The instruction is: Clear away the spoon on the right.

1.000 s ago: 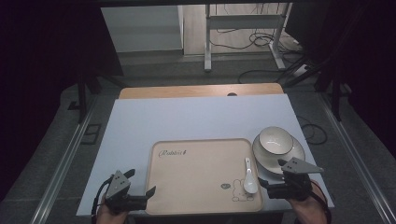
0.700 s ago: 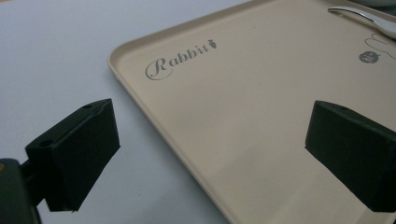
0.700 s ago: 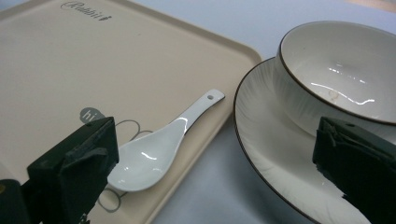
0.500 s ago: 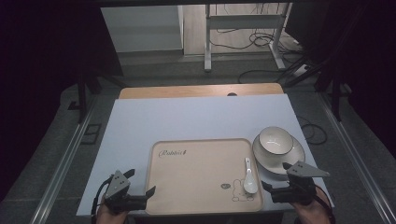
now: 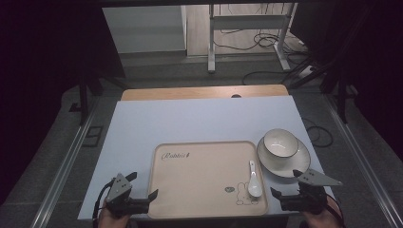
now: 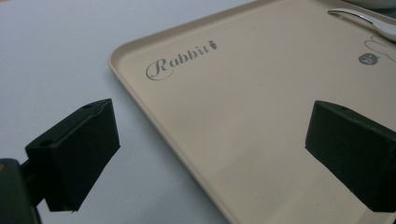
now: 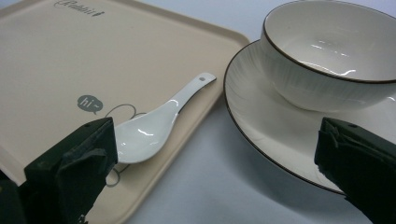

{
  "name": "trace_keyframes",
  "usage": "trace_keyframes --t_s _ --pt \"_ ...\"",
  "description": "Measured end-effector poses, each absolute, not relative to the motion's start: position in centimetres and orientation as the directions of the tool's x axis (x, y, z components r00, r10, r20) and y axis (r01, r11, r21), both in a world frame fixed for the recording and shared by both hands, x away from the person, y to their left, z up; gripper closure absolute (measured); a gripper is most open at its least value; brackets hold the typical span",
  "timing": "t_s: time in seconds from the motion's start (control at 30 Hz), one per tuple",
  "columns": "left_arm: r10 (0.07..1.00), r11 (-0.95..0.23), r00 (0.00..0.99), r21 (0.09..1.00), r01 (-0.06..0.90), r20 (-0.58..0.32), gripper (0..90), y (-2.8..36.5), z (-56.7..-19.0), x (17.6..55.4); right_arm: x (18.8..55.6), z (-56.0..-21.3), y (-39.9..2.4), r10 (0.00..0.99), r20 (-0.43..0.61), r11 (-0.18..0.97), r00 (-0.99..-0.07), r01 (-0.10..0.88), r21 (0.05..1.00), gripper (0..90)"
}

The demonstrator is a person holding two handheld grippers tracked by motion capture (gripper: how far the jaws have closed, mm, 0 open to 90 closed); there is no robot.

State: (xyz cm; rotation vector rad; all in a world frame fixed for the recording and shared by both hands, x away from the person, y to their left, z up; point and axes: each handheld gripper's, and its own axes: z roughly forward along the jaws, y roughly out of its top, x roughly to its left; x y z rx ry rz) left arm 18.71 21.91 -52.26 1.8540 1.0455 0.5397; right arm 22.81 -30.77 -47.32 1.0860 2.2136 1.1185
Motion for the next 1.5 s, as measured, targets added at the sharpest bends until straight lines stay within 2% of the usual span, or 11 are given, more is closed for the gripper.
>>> trace_keyframes --t_s 0.63,1.5 --pt "0.837 -0.223 0.544 0.871 0.438 -0.059 2.5 21.9 -52.3 18.7 21.6 -47.6 -32.1 0.836 -0.045 0.343 -0.547 0.458 0.820 0.0" --pt "0.838 -0.216 0.542 0.873 0.437 -0.064 2.5 22.0 -52.3 18.7 20.4 -48.6 -35.1 0.878 -0.008 0.285 -0.479 0.507 0.814 0.0"
